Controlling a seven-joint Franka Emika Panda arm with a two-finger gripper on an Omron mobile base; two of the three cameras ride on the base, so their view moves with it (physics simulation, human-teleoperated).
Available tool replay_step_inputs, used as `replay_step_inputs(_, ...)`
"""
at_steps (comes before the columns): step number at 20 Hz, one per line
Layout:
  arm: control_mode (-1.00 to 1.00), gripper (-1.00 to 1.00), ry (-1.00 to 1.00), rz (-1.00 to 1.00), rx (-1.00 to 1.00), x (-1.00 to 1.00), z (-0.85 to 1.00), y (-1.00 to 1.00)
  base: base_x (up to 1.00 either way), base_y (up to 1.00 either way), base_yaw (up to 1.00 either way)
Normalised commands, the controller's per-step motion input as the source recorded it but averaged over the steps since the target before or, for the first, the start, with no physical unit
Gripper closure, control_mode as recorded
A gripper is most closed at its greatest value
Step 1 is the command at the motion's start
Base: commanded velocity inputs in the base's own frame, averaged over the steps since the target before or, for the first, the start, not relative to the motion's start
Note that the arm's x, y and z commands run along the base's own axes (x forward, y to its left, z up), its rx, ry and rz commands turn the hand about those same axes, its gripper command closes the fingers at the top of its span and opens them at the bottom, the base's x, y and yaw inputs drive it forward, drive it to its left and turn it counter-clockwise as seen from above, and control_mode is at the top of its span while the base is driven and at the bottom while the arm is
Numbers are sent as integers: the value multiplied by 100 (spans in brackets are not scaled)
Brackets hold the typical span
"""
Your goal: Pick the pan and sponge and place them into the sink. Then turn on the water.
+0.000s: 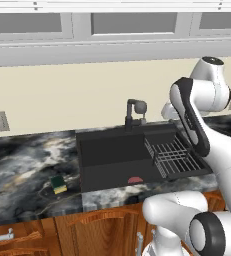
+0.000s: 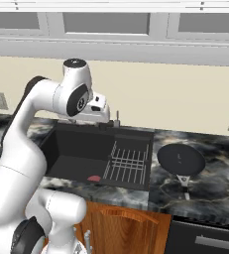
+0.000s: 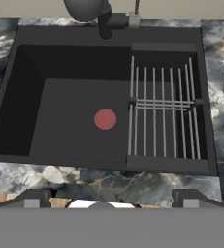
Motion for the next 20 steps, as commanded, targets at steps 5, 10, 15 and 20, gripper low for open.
replay_step_inputs(5,-100,-100,0,0,0,0,-12,-47,0,0,0)
replay_step_inputs(10,-100,-100,0,0,-4,-3,-18,-41,0,0,0)
replay_step_inputs(15,-100,-100,0,1,-6,-7,-22,-38,0,0,0)
replay_step_inputs(20,-100,-100,0,3,-5,-17,-20,-38,0,0,0)
